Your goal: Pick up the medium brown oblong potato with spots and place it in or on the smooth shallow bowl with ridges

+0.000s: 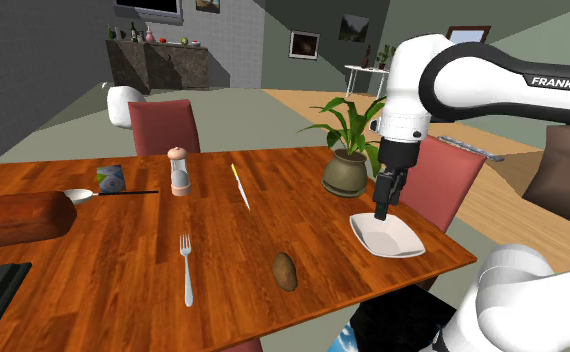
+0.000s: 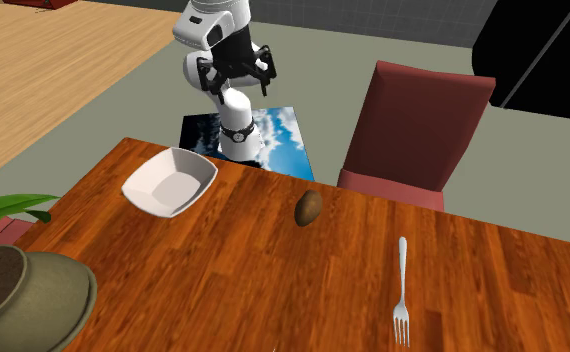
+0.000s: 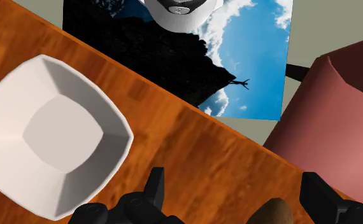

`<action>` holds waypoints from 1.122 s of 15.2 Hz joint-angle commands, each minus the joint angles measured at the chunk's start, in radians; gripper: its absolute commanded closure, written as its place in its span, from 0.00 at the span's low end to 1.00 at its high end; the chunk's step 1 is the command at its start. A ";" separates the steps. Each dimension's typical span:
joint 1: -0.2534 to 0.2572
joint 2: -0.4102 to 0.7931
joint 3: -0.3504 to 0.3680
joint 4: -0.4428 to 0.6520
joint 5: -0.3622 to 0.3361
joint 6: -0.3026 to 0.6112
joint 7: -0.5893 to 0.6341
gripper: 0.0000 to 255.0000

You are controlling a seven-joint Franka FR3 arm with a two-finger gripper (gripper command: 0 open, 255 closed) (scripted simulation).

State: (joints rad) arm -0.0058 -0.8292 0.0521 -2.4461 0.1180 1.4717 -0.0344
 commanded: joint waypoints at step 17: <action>-0.048 0.509 0.263 0.035 0.140 0.469 0.464 0.00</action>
State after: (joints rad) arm -0.0492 -0.3690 0.2988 -2.4345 0.2575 1.9130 0.3936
